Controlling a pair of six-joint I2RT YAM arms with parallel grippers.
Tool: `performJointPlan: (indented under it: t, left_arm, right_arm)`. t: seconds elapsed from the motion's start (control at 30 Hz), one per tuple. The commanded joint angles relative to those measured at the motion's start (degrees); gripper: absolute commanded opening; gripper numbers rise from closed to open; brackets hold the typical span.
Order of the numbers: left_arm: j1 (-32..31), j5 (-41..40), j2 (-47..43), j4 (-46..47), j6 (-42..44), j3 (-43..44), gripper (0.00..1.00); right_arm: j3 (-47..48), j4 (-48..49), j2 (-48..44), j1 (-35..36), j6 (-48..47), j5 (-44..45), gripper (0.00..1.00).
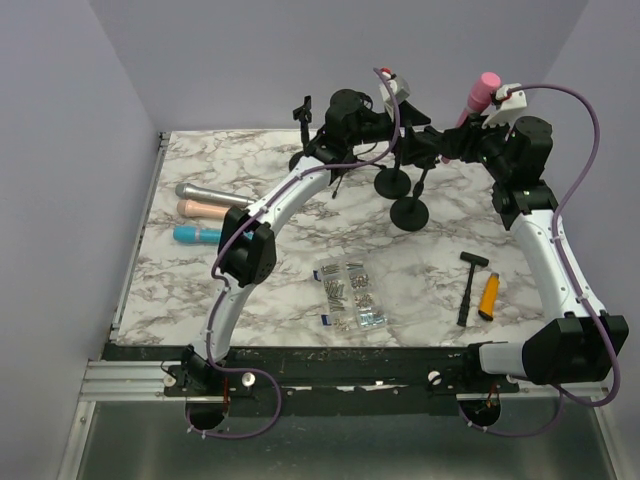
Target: Remove the microphone from the stand
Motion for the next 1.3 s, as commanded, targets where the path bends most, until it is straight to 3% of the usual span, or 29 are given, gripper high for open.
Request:
performJointPlan:
  t: [0.0, 0.23, 0.33, 0.4, 0.43, 0.5, 0.53, 0.63, 0.83, 1.03, 1.2, 1.23, 1.27]
  left_arm:
    - [-1.0, 5.6, 4.7, -2.9, 0.6, 4.5, 0.99]
    - [-1.6, 5.5, 6.8, -1.6, -0.1, 5.6, 0.97]
    - [-1.6, 5.8, 7.0, 1.1, -2.1, 5.2, 0.85]
    - [-1.6, 5.6, 7.0, 2.2, -3.2, 5.3, 0.63]
    - [-1.6, 5.5, 6.9, 2.7, -3.8, 5.3, 0.47]
    - [-1.6, 5.1, 6.1, 3.7, -5.2, 4.3, 0.06]
    - [-1.6, 4.7, 4.9, 5.3, -5.6, 2.5, 0.0]
    - [-1.7, 3.8, 1.4, 8.7, -6.1, -4.3, 0.0]
    - [-1.9, 2.2, -1.2, 9.4, -5.1, -10.0, 0.0]
    - [-2.5, -0.9, -2.4, 6.4, -1.1, -12.1, 0.0]
    - [-2.5, -2.4, -2.6, 2.5, -0.4, -11.0, 0.0]
    - [-2.5, -2.4, -2.5, 0.2, -0.5, -9.7, 0.12]
    - [-2.5, -2.5, -2.4, -2.9, -0.5, -7.7, 0.33]
  right_arm:
    - [-0.1, -7.3, 0.1, 1.0, 2.3, -4.4, 0.01]
    - [-0.2, -7.2, -0.3, 1.1, 2.7, -5.4, 0.01]
    - [-0.1, -7.3, -0.3, 1.1, 2.8, -5.7, 0.01]
    - [0.0, -7.5, -0.3, 1.1, 2.8, -5.6, 0.01]
    - [0.1, -7.6, -0.4, 1.1, 2.7, -5.6, 0.01]
    - [0.3, -7.6, -0.4, 1.2, 2.6, -5.3, 0.01]
    - [0.7, -7.9, -0.1, 1.2, 2.8, -4.8, 0.01]
    - [2.6, -8.7, 0.3, 1.4, 3.3, -3.9, 0.01]
    - [11.1, -12.4, 1.6, 1.5, 4.7, 0.0, 0.01]
    - [29.4, -19.1, 8.1, 1.5, 4.0, 6.2, 0.01]
    - [41.8, -22.9, 11.6, 1.5, 6.9, 4.7, 0.01]
    - [41.8, -22.9, 10.9, 1.5, 7.5, 3.8, 0.01]
    - [41.0, -22.7, 10.0, 1.5, 8.5, 2.7, 0.01]
